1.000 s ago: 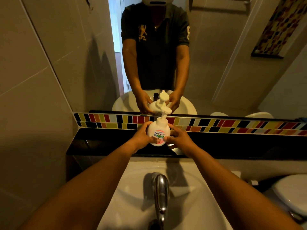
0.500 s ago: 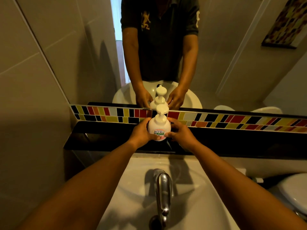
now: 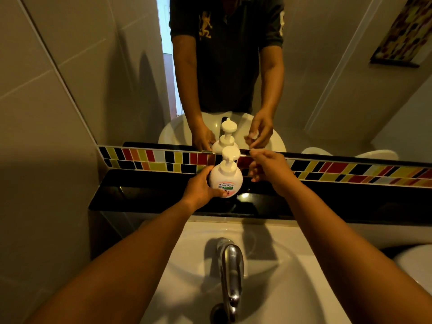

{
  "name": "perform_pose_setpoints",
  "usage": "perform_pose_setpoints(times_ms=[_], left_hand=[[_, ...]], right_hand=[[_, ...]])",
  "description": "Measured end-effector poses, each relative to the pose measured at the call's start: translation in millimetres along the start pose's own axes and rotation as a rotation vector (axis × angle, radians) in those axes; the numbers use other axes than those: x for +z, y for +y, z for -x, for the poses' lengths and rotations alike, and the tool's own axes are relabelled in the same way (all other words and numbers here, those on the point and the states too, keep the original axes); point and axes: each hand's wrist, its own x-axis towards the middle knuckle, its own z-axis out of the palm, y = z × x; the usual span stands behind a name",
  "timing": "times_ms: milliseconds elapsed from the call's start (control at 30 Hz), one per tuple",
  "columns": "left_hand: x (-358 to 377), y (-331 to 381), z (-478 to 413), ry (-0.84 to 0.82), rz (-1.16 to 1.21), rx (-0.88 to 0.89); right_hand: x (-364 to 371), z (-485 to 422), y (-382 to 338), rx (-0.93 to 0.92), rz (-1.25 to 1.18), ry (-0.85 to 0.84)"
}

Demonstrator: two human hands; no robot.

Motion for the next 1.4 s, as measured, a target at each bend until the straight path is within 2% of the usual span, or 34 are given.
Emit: perform_pose_setpoints(times_ms=[133,233,500,1033,1267,1400], left_hand=[[0.0,0.4,-0.2,0.007,-0.007,0.003],[0.4,0.4,0.1,0.006,-0.011,0.011],[1.7,0.2,-1.4,0.012,-0.037,0.020],[-3.0,4.2,-2.7,-0.025,-0.065,0.008],[2.1,3.8,0.3,0.030,-0.071,0.008],[2.1,4.4,1.4,0.032,-0.050,0.000]], right_hand=[[16.6,9.0,-22.9,0.022,-0.015,-0.237],[31.4,11.7,-29.0,0.006,-0.007,-0.288],[35.8,12.0,-32.8,0.010,-0.095,-0.296],[36.2,9.4,-34.8,0.006,-0.084,-0.288],[36.4,7.7,-34.1,0.009,-0.087,-0.292],[30.2,7.2,-25.7,-0.051,-0.036,-0.276]])
